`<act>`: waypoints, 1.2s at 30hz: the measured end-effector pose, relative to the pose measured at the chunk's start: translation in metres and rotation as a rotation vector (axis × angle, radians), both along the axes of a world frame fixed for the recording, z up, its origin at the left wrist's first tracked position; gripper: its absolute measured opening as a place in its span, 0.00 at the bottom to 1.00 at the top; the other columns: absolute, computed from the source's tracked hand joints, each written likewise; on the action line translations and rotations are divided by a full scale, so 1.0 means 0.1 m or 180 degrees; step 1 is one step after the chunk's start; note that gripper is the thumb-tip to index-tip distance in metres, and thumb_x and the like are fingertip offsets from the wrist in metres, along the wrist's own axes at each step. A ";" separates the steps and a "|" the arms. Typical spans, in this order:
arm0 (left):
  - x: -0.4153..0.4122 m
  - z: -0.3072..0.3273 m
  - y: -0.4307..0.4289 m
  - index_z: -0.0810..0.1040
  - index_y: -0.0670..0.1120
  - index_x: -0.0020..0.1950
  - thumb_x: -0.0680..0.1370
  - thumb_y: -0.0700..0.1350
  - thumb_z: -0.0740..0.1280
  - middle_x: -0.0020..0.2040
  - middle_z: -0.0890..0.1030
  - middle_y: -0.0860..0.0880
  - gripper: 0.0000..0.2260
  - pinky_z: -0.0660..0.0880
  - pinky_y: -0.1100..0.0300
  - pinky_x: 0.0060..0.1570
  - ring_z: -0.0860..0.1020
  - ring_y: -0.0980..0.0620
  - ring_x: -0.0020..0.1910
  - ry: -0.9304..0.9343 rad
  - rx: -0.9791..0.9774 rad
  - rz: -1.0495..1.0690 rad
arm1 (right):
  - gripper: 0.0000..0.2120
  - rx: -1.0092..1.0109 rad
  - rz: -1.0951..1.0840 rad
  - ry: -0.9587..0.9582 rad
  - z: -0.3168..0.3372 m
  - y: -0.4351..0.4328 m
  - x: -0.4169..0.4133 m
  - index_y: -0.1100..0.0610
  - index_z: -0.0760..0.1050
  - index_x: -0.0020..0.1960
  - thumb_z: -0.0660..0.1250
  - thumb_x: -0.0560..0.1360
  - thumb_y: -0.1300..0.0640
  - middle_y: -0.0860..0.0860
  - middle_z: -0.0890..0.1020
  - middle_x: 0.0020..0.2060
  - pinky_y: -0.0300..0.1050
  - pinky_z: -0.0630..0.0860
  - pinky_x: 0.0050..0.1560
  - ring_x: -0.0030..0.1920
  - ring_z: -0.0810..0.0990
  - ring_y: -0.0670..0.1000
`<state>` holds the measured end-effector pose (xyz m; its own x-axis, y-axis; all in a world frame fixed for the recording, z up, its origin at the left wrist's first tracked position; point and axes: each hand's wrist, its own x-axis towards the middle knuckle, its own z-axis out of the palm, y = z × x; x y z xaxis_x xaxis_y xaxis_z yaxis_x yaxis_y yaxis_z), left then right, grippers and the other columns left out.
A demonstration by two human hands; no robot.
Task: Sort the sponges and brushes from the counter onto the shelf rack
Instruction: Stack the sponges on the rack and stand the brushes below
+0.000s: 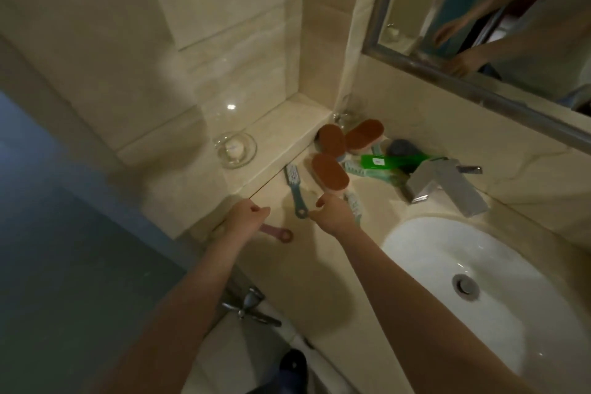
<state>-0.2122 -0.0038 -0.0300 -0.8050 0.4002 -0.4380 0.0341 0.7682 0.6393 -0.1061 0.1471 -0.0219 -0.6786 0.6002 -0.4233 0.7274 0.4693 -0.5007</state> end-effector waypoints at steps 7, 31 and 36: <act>0.12 -0.43 -0.12 0.68 0.43 0.41 0.75 0.43 0.67 0.39 0.72 0.47 0.08 0.71 0.55 0.46 0.72 0.48 0.41 -0.0325 0.0155 0.0513 | 0.24 0.0577 0.0078 -0.0248 -0.28 -0.16 -0.42 0.58 0.66 0.66 0.67 0.74 0.49 0.57 0.72 0.60 0.52 0.76 0.50 0.56 0.77 0.58; 0.52 -0.48 0.28 0.78 0.42 0.51 0.69 0.52 0.69 0.44 0.81 0.45 0.16 0.75 0.56 0.39 0.79 0.47 0.41 -0.0222 -0.0502 0.1310 | 0.07 -0.0283 0.0026 -0.0238 -0.28 0.17 -0.14 0.61 0.80 0.44 0.71 0.67 0.62 0.57 0.83 0.40 0.47 0.80 0.42 0.42 0.82 0.55; 0.61 -0.49 0.20 0.77 0.42 0.48 0.77 0.50 0.64 0.40 0.78 0.47 0.11 0.70 0.59 0.39 0.74 0.52 0.37 -0.0017 -0.0652 0.0895 | 0.03 -0.0554 -0.0229 0.0189 -0.25 0.19 0.03 0.58 0.78 0.38 0.72 0.67 0.61 0.56 0.82 0.36 0.46 0.80 0.38 0.35 0.81 0.52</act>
<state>-0.1511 0.0165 -0.0786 -0.8688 0.0663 -0.4907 -0.2002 0.8594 0.4705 -0.1028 0.1666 -0.0467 -0.6635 0.5693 -0.4854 0.7227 0.3199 -0.6127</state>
